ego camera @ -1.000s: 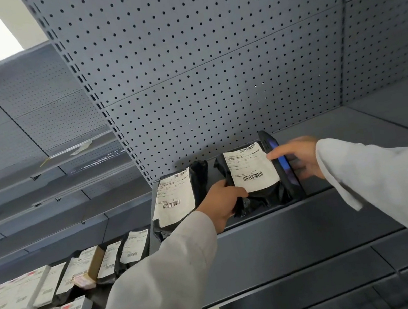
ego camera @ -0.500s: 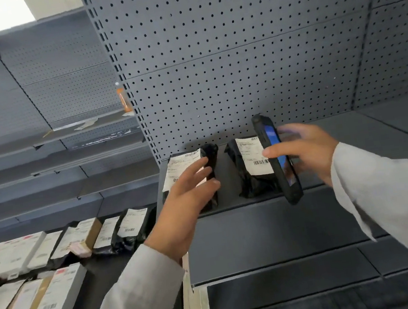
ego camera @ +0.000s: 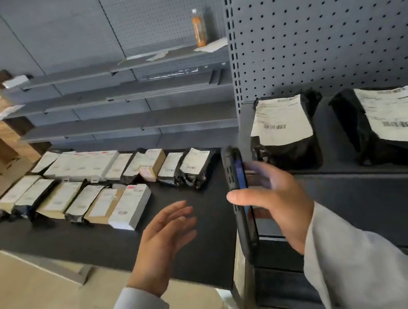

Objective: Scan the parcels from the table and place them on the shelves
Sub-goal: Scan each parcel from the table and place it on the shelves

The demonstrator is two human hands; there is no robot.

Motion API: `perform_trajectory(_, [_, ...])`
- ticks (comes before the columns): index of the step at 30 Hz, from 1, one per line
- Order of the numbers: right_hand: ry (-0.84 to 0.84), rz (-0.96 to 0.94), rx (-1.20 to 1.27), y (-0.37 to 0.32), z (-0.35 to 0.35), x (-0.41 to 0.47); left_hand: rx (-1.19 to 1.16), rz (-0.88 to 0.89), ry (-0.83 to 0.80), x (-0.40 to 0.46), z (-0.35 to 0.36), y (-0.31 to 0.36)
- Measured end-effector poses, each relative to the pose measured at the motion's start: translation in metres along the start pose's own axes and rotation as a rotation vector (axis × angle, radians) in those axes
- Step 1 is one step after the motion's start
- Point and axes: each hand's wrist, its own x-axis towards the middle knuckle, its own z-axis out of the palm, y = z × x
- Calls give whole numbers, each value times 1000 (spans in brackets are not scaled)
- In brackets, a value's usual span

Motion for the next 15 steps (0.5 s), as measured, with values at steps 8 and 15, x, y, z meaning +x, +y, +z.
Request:
perform_trajectory(8, [57, 329, 123, 80, 108, 70, 70, -188, 342, 63, -124, -41])
perform_trajectory(15, [187, 615, 169, 118, 187, 135, 298, -299, 424, 151, -215, -44])
